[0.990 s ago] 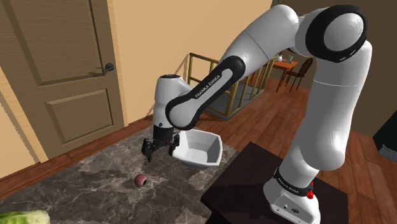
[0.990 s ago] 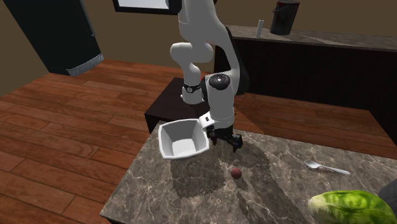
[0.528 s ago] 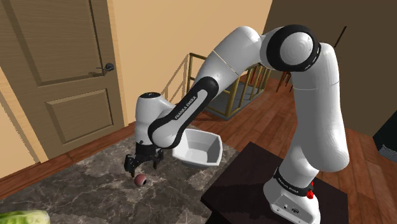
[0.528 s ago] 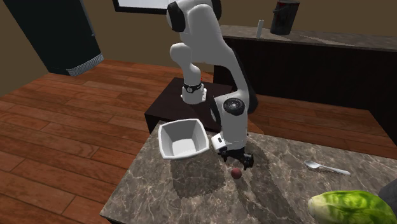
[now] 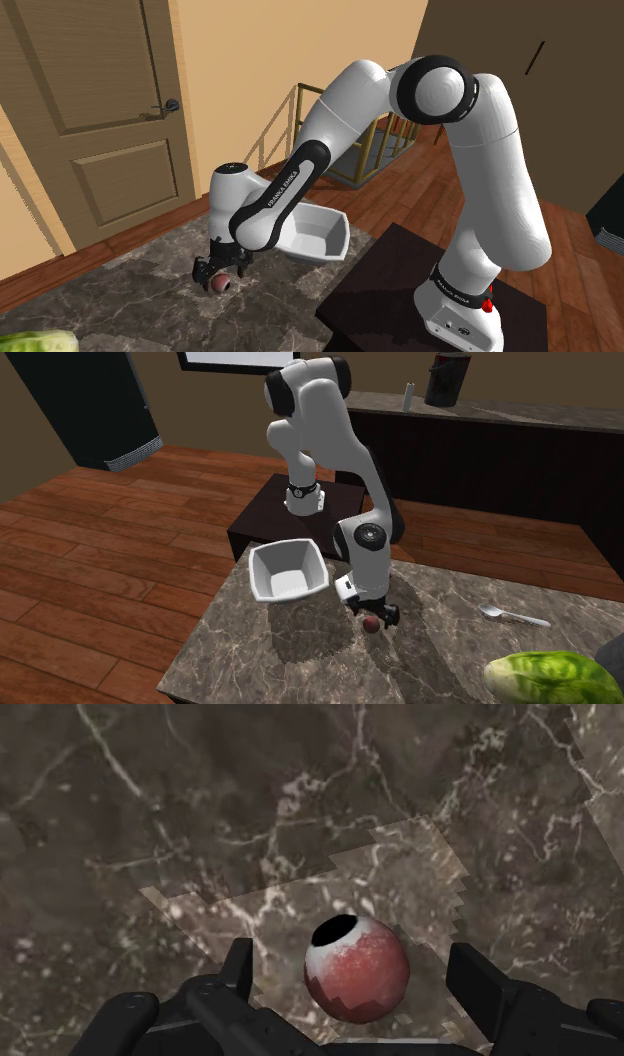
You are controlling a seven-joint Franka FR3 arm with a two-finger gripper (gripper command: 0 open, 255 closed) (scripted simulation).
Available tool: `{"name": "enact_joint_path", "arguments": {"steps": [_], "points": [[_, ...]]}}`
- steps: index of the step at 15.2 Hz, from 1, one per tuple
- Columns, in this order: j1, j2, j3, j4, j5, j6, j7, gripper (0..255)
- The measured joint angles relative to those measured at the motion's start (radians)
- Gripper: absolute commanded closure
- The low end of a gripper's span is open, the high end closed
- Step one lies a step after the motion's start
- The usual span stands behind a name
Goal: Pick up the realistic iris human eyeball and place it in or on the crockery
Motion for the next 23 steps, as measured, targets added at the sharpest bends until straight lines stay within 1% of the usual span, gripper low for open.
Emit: {"name": "enact_joint_path", "arguments": {"steps": [6,7,17,23], "points": [[0.003,0.007,-0.002,0.004,-0.002,0.004,0.002,0],[0.003,0.007,-0.002,0.004,-0.002,0.004,0.002,255],[0.003,0.007,-0.002,0.004,-0.002,0.004,0.002,255],[-0.011,-0.051,0.014,-0.008,0.013,-0.041,-0.002,255]]}}
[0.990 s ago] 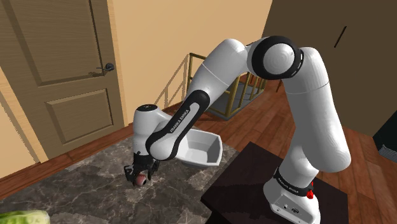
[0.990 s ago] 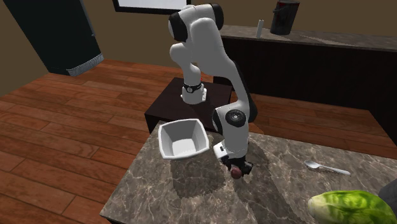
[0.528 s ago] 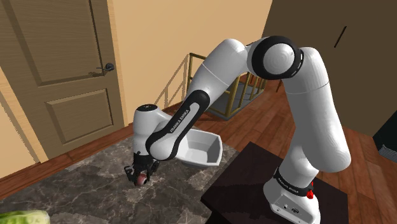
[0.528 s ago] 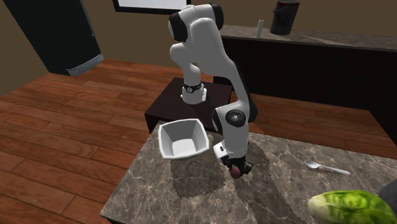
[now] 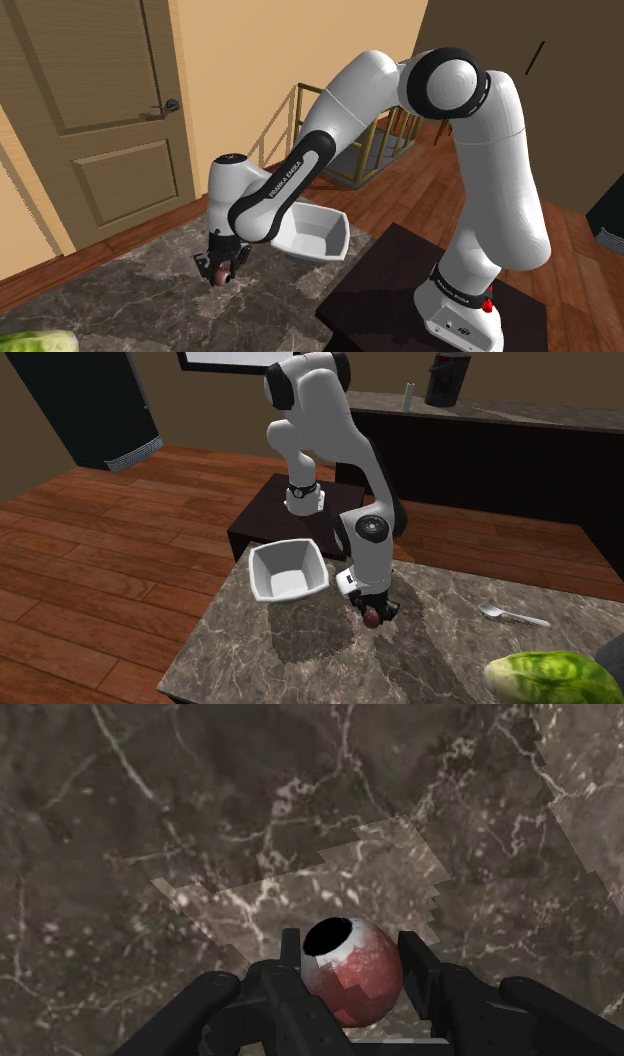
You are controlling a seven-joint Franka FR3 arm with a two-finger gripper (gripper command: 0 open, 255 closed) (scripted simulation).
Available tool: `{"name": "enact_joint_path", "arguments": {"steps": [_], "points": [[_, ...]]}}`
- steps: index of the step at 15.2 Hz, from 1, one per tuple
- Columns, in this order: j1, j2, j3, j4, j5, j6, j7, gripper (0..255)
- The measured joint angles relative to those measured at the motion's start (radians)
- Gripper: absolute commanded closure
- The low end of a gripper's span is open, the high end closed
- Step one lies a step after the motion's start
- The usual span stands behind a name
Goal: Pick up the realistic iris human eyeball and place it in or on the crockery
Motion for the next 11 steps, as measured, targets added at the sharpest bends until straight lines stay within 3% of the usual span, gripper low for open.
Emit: {"name": "enact_joint_path", "arguments": {"steps": [11], "points": [[-0.025,-0.117,0.031,-0.005,0.035,-0.109,-0.010,255]]}}
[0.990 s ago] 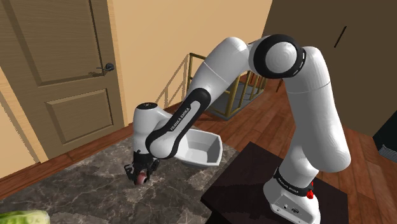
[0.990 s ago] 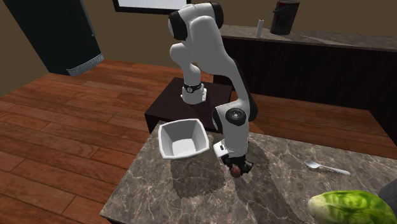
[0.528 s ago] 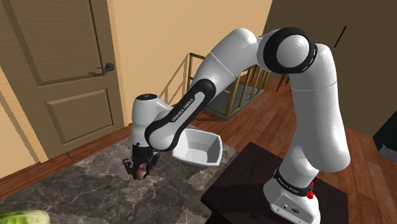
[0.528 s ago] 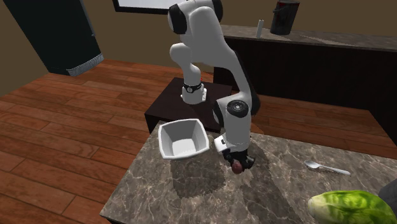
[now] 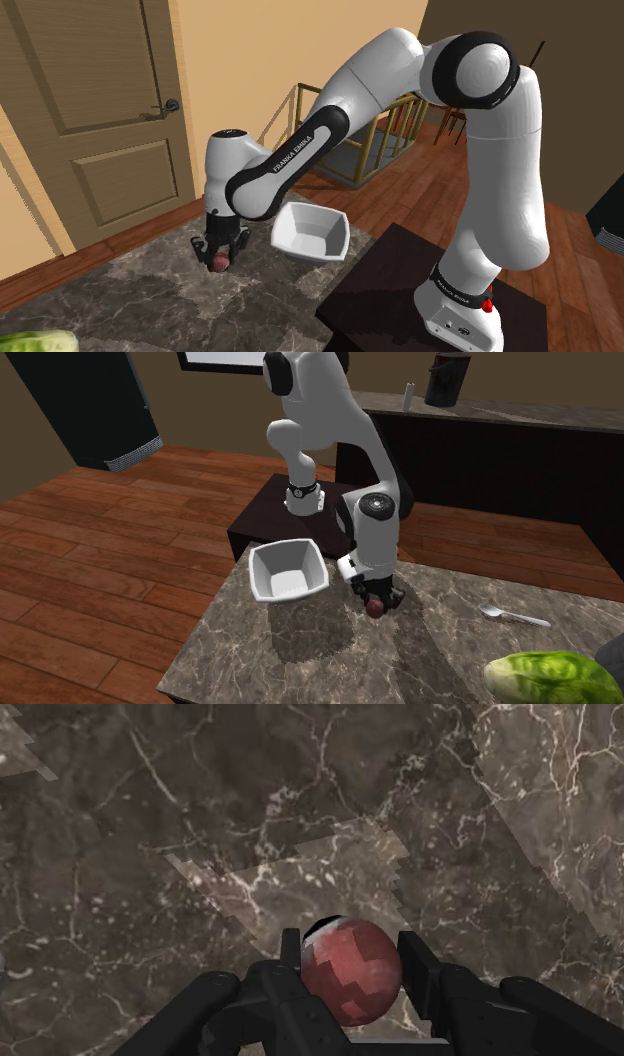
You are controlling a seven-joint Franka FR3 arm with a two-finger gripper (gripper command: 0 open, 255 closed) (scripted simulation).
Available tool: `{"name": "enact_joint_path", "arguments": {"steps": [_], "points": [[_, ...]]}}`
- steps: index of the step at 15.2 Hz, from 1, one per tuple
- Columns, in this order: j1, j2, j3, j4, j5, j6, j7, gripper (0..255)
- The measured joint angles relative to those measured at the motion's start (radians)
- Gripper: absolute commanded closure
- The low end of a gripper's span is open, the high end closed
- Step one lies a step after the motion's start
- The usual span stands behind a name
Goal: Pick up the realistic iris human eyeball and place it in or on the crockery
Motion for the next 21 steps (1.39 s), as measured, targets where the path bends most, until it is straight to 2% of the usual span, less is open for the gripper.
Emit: {"name": "enact_joint_path", "arguments": {"steps": [16,21], "points": [[-0.029,-0.151,0.030,0.031,0.053,-0.177,-0.017,255],[-0.092,-0.277,0.026,-0.118,0.121,-0.157,-0.122,255]]}}
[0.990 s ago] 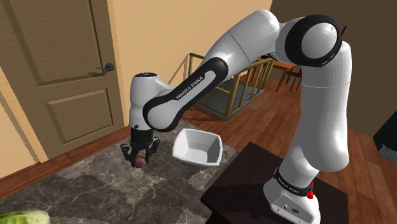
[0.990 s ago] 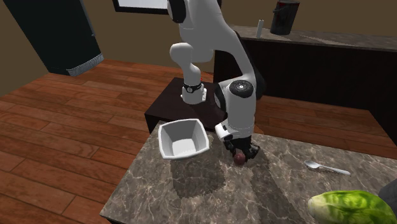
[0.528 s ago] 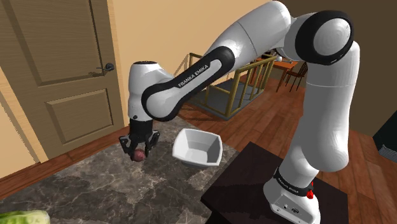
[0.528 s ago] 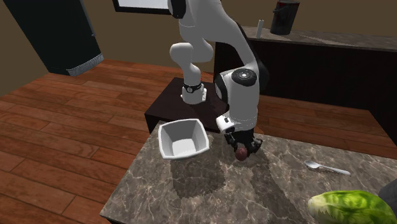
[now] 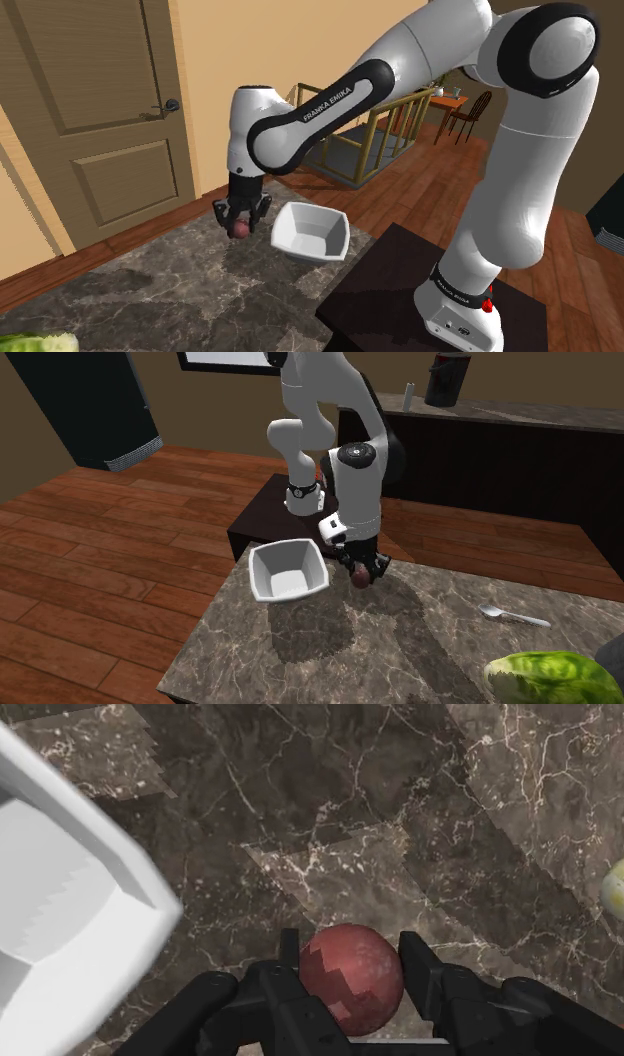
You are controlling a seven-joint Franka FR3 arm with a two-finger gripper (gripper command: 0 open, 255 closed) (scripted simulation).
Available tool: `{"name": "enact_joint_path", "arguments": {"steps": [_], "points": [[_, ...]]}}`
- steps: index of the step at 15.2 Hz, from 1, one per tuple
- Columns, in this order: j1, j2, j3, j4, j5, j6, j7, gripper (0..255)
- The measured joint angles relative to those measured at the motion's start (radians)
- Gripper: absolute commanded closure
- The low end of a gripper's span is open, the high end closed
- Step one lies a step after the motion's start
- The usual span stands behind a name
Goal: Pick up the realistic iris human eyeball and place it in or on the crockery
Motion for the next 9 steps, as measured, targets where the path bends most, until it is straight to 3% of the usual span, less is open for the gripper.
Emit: {"name": "enact_joint_path", "arguments": {"steps": [9], "points": [[-0.105,-0.220,-0.075,-0.246,0.115,0.002,-0.257,255]]}}
